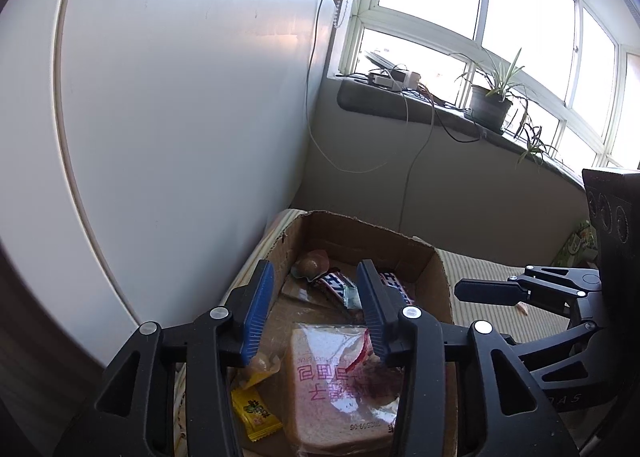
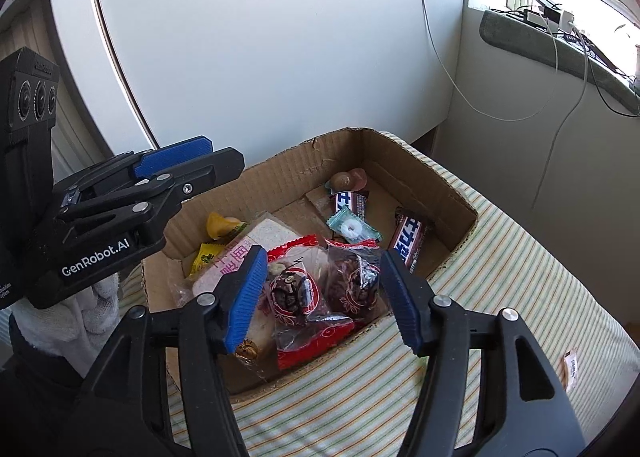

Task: Organize snacks
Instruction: 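Carry the egg candy and chocolate packet into the box and release both, then move the left gripper to the clear green candy packet and close on it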

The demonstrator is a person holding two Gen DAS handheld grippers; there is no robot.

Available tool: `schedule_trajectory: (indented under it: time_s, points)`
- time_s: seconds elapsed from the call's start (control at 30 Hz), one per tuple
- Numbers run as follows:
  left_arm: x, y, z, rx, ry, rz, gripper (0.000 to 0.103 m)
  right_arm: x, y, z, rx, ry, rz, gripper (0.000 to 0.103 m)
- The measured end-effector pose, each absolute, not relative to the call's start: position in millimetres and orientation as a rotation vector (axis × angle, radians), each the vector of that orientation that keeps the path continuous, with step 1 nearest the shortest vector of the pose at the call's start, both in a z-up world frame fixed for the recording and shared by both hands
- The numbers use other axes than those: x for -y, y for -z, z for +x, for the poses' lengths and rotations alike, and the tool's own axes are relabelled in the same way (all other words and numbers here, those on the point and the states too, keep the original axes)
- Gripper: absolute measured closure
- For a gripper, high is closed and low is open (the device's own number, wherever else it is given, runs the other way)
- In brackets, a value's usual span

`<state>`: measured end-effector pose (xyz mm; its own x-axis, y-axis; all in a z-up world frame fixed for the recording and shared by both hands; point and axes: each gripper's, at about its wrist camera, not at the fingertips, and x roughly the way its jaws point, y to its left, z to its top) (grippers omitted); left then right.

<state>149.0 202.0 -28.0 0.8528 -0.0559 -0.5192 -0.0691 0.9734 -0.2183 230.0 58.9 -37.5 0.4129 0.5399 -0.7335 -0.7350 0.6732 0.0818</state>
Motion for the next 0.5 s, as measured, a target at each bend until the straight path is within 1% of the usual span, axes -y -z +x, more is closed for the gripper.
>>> schedule_trajectory:
  time_s: [0.23, 0.5]
  points:
    - [-182.9, 20.6, 150.5, -0.541, 0.029, -0.211, 0.061, -36.7, 30.2, 234.7, -0.801, -0.771, -0.258, 0.041]
    - [-146.2, 13.5, 154.4, -0.541, 0.105, -0.173, 0.061, 9.8, 21.6, 246.1, -0.793, -0.691, -0.222, 0.041]
